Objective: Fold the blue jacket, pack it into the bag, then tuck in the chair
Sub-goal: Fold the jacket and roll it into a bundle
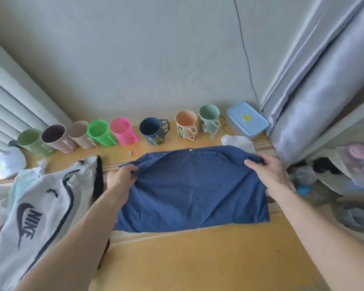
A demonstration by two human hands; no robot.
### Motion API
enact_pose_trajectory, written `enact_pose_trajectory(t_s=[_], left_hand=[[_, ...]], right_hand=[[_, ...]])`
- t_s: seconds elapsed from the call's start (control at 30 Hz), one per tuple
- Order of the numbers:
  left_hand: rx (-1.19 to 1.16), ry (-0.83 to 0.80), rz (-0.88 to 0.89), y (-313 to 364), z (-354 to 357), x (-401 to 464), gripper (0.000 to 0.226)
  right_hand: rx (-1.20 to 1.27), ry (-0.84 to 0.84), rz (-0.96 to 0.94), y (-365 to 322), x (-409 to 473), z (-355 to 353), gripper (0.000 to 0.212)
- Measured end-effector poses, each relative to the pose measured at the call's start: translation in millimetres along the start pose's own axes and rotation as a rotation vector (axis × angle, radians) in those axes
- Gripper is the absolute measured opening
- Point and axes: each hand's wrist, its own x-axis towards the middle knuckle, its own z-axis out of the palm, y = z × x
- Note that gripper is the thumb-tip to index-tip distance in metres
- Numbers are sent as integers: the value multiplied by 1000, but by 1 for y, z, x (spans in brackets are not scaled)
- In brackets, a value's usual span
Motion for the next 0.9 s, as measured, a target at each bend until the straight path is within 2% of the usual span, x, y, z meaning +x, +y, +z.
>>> enact_pose_trajectory(t_s=[0.07,0.13,0.17,0.23,0.27,0.3,0.33,0.4,0.47,0.57,0.63,0.7,0.73,0.8,0.87,0.9], left_hand=[[147,2,-15,-2,12,22,39],[511,43,171,-15,19,30,66],[687,43,392,-25,22,28,69],[1013,-41,991,-49,31,25,59],[1190,-132,1209,-61,37,27,54],[1363,-212,1305,-74,42,36,54],[1501,-254,1290,-84,46,44,56],[1645,-253,1093,-103,49,61,62],[1641,-251,988,-116,48,71,64],[1674,-227,955,-119,45,75,64],[1630,-124,935,-112,35,63,63],[1530,40,836,-106,15,44,64],[1467,126,742,-102,4,33,66],[1288,230,419,-96,-14,17,77],[1067,255,44,-87,-20,8,87],[945,246,-70,-82,-21,7,82]], right_hand=[[-63,-19,9,3,25,20,74],[-244,4,-127,10,33,43,72],[-382,19,-259,14,27,56,67],[-685,-17,-541,25,8,82,61],[-827,-70,-640,34,2,95,61],[-957,-131,-699,42,-2,108,63],[-1060,-194,-717,51,-3,119,65],[-1175,-271,-722,69,3,136,68],[-1228,-305,-710,84,12,144,69],[-1271,-310,-720,97,21,148,70],[-1245,-301,-724,92,17,146,70],[-1162,-292,-732,82,0,143,69],[-1127,-297,-748,78,-13,142,68],[-1062,-335,-776,79,-43,141,64],[-1071,-422,-777,89,-61,145,57],[-1094,-468,-766,92,-63,148,55]])
